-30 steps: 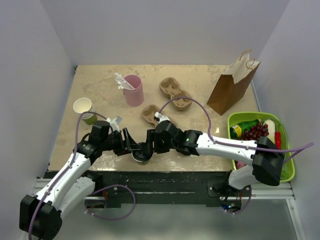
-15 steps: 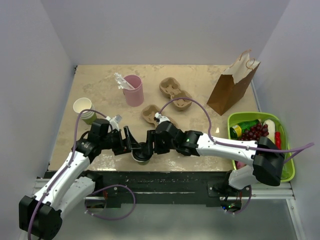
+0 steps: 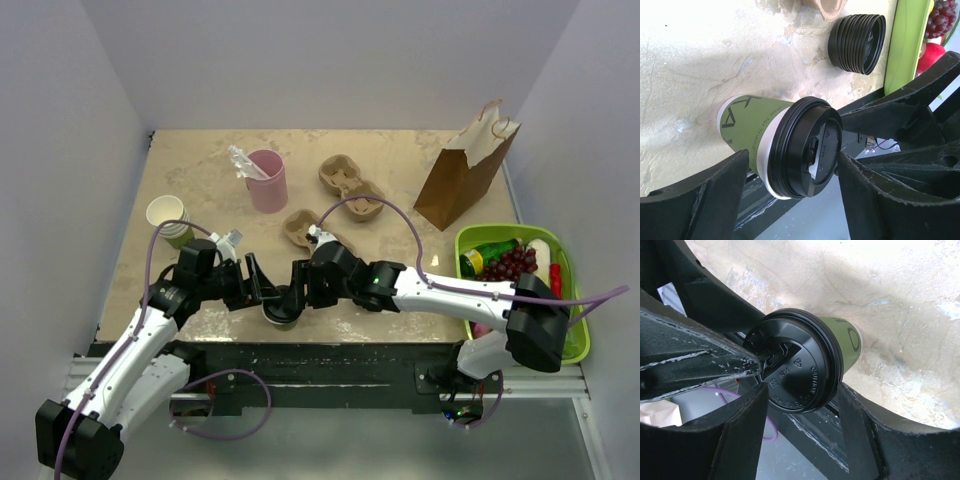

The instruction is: Pack the takeout coffee

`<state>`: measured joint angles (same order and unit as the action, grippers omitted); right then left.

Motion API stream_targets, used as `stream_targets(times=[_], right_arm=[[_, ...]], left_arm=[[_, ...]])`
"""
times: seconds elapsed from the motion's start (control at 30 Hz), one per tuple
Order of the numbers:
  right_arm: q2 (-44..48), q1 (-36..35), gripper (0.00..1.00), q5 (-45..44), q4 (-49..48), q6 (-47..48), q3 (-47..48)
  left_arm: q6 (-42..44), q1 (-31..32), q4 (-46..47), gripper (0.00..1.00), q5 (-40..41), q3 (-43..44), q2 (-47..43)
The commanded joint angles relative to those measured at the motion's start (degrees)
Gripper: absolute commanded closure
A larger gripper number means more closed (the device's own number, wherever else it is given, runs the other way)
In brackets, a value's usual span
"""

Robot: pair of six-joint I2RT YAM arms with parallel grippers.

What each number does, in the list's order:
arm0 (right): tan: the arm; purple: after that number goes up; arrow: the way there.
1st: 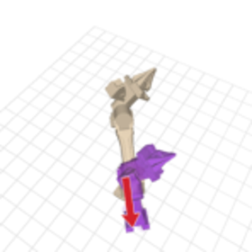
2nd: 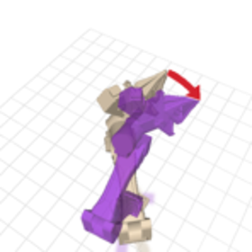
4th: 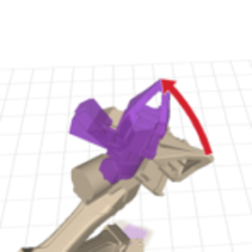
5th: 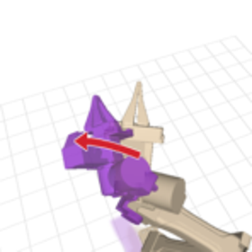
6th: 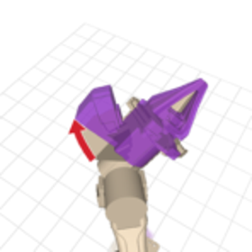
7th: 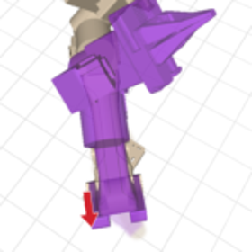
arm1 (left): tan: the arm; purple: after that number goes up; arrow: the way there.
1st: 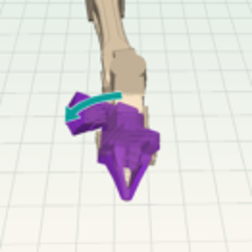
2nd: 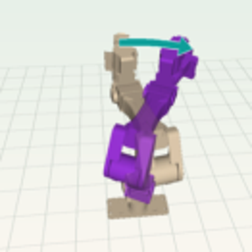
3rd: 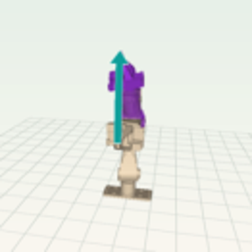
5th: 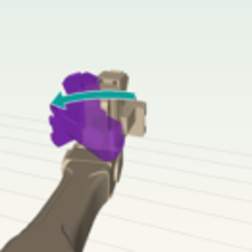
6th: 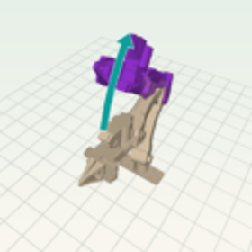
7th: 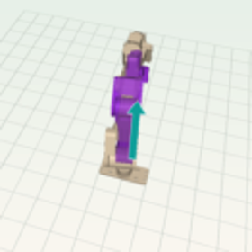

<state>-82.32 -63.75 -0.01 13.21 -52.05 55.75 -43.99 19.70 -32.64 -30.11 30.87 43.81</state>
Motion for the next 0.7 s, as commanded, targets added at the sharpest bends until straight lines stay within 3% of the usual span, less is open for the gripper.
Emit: stream_targets(times=[0.0, 0.5, 0.67], right_arm=[[3.05, -0.24, 0.40, 0.45, -1.00, -0.15, 0.77], [1.99, -0.33, 0.40, 5.02, -5.83, -0.16, 0.15], [2.26, -0.41, 0.40, 5.02, -7.85, 0.72, -0.11]], left_arm=[[-0.66, 0.34, 1.18, 0.26, -1.35, -0.02, -0.57], [-0.49, 0.34, 1.36, 0.33, -1.36, -0.03, 0.22], [0.13, 0.34, 0.48, 0.41, -0.92, -0.11, 0.40]])
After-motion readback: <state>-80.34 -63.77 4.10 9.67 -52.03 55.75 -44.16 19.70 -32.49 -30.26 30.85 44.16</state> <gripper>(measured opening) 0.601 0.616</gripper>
